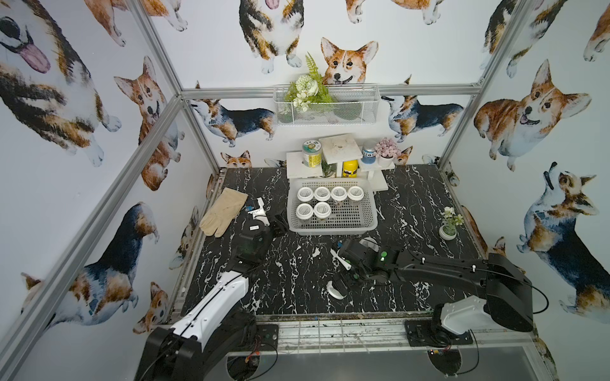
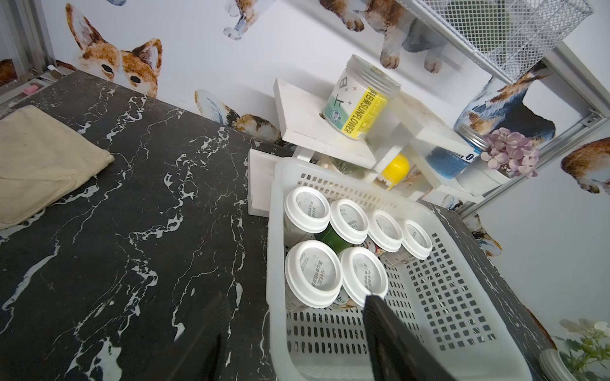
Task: Put the yogurt in the basket
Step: Pick up the yogurt from the center of the board.
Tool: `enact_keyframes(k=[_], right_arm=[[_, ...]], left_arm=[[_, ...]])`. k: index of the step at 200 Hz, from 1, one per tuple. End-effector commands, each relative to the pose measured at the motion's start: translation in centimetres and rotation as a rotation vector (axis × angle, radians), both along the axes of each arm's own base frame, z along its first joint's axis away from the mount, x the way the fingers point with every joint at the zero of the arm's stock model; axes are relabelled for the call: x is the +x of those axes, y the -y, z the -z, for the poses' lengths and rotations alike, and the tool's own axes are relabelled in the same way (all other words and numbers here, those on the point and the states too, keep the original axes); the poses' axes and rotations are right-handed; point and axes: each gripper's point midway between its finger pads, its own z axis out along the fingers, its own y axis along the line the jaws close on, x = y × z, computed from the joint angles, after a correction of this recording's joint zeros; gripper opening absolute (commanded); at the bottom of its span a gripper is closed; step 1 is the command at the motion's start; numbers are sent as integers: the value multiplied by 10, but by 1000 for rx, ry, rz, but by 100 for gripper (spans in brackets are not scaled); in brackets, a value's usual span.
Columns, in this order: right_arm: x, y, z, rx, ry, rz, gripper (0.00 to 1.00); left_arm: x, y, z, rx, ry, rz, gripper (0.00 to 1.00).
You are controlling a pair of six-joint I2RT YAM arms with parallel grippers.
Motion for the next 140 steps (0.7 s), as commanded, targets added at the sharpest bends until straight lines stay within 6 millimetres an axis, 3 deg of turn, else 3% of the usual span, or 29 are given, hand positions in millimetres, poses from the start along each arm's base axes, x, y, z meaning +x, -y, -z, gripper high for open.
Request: enact_keyframes(k=[1, 74, 140], right_arm=[[-4, 2, 0, -10, -6, -41, 99], [-10, -9, 4, 4, -36, -108, 99], [-1, -16, 9, -5, -40, -127, 99]], left_arm=[[1, 1, -7, 5, 26, 5, 70], [1, 1, -8, 5, 29, 7, 69], [2, 1, -7, 5, 27, 7, 69]])
